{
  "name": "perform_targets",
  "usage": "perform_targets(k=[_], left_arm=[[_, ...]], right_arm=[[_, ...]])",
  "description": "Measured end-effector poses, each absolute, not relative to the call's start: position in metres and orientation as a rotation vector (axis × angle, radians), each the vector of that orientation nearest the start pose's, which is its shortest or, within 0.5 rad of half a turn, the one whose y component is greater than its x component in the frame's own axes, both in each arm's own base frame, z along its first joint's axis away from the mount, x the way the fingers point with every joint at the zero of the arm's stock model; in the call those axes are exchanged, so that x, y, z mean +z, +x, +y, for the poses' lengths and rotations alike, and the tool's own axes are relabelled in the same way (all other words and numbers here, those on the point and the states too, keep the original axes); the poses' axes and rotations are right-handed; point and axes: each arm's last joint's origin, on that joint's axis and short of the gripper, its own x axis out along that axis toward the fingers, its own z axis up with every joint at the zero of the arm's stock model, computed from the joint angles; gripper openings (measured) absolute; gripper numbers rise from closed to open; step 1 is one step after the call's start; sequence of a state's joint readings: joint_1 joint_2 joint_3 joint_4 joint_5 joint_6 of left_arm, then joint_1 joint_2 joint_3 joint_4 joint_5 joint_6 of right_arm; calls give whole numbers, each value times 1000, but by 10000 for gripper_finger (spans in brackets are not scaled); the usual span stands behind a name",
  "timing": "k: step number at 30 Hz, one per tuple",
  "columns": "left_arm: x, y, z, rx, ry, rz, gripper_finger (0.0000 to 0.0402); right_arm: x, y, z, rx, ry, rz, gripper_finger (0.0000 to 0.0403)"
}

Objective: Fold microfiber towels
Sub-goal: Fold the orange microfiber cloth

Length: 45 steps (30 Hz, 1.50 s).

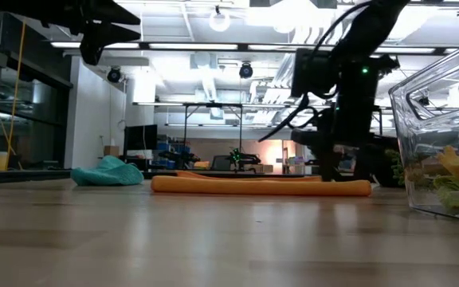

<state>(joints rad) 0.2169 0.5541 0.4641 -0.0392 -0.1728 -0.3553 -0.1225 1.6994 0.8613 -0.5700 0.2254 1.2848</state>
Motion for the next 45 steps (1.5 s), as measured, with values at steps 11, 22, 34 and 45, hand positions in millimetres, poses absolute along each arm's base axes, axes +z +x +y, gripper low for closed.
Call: perform_targets(k=[11,22,34,45], left_arm=[[268,135,37,484,-346,50,133],[266,135,37,487,-345,67,133],[266,135,37,495,-345,65,133],[266,135,37,497,-356,65,133]], right_arm=[[122,290,-35,-1163,930,1035,148],[129,270,-38,-1157,769,1150,11],[145,192,-30,-1179,917,1027,1],[184,196,-31,-1059,915,898,0]])
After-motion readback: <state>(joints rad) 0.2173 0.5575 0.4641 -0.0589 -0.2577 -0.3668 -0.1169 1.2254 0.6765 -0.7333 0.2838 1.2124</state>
